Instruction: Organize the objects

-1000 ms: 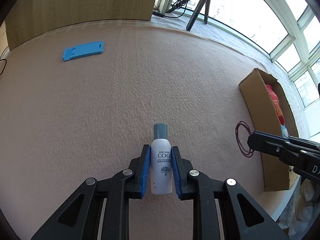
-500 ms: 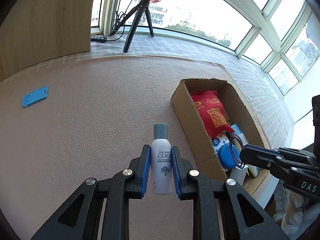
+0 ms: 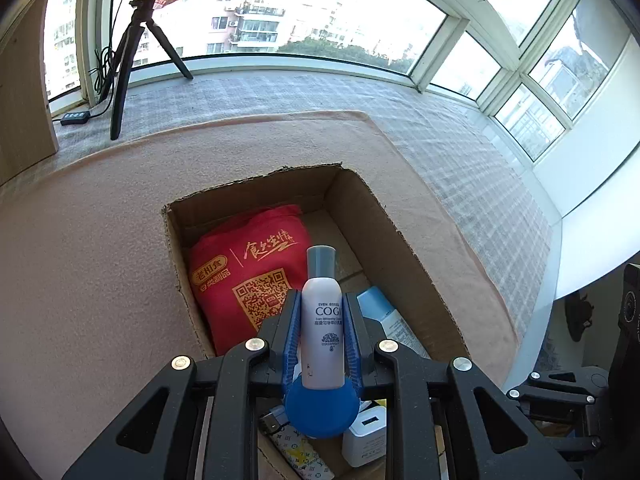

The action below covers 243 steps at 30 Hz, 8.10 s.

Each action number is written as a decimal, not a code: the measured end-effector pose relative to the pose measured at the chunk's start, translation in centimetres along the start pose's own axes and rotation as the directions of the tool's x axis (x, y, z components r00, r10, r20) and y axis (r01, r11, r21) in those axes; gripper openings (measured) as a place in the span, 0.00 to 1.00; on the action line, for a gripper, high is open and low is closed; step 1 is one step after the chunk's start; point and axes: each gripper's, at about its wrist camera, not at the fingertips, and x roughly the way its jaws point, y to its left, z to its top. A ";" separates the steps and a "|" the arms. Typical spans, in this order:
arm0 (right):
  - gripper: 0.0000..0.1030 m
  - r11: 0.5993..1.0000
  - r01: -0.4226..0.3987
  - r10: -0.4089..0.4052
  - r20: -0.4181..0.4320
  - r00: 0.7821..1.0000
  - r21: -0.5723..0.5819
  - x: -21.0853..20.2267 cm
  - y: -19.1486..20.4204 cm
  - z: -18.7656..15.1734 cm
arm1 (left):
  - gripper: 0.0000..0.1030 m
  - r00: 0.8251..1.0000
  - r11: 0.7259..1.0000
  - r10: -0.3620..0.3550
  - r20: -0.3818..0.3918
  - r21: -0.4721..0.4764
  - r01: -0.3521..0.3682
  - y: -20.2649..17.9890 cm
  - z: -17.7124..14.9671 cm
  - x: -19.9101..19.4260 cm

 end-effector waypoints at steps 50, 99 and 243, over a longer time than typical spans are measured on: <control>0.23 0.971 -0.174 0.186 0.063 0.981 -0.162 -0.1 16.6 6.4 | 0.29 0.938 0.944 0.272 0.216 -0.251 -0.215 21.0 -4.2 -23.7; 0.12 0.970 -0.226 0.188 -0.315 0.930 -0.087 32.2 30.3 15.0 | 0.21 0.968 0.871 0.249 -0.004 -0.437 -0.226 46.2 -2.4 -8.9; 0.77 0.976 0.085 -0.067 0.096 0.993 -0.201 3.6 18.9 -1.8 | 0.89 0.925 0.901 0.376 0.049 -0.252 -0.353 17.5 -14.5 -19.0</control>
